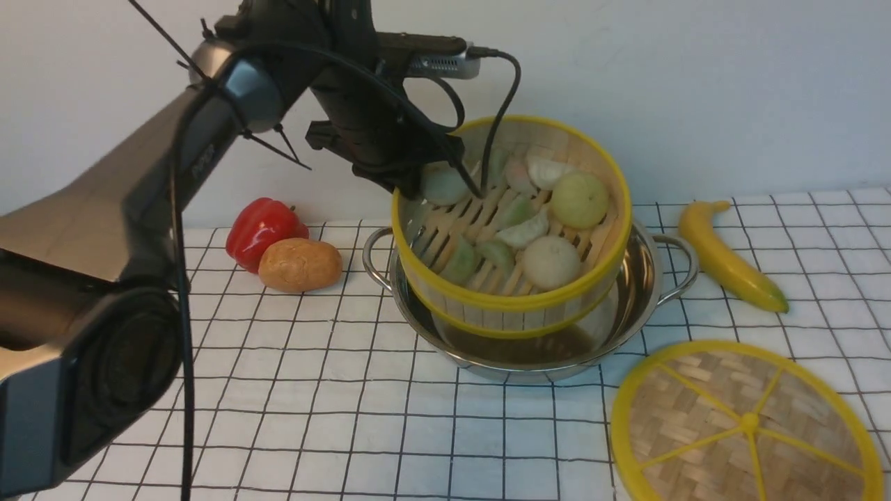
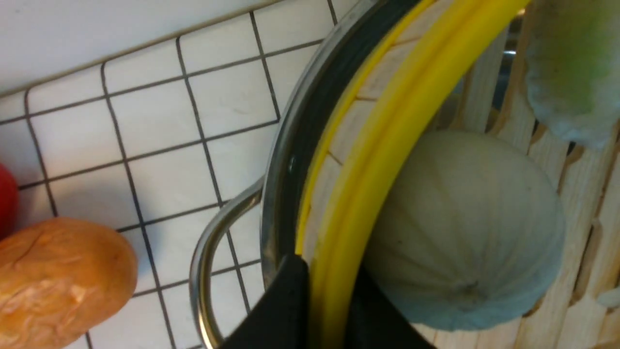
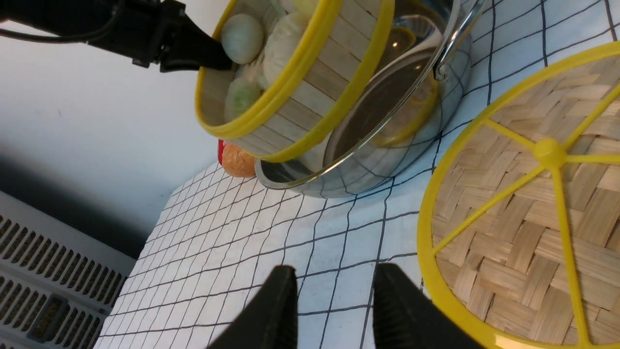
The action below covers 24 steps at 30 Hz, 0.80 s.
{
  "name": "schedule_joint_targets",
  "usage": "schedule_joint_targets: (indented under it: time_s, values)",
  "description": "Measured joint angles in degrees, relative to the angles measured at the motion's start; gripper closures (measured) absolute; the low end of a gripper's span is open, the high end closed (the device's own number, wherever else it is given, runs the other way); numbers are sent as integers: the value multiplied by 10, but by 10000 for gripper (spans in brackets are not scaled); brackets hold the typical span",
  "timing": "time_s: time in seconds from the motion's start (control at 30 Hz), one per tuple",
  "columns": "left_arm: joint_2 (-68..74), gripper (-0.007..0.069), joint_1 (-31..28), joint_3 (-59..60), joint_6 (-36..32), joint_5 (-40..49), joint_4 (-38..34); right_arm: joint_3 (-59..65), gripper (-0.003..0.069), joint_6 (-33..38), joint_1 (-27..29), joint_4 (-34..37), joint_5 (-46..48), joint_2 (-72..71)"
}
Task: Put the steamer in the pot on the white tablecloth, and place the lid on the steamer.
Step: 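Place the bamboo steamer basket with dumplings into the steel pot with the left gripper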
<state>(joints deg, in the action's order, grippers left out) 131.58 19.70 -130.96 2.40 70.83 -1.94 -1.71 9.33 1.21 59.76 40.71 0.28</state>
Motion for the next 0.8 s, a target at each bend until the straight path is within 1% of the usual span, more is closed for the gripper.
schedule_joint_targets:
  time_s: [0.37,0.8]
  values:
    - [41,574,0,-4,0,0,-1,0,417,0,0,0,0,0]
    - [57,574,0,-6,0,-24,-28,0,417,0,0,0,0,0]
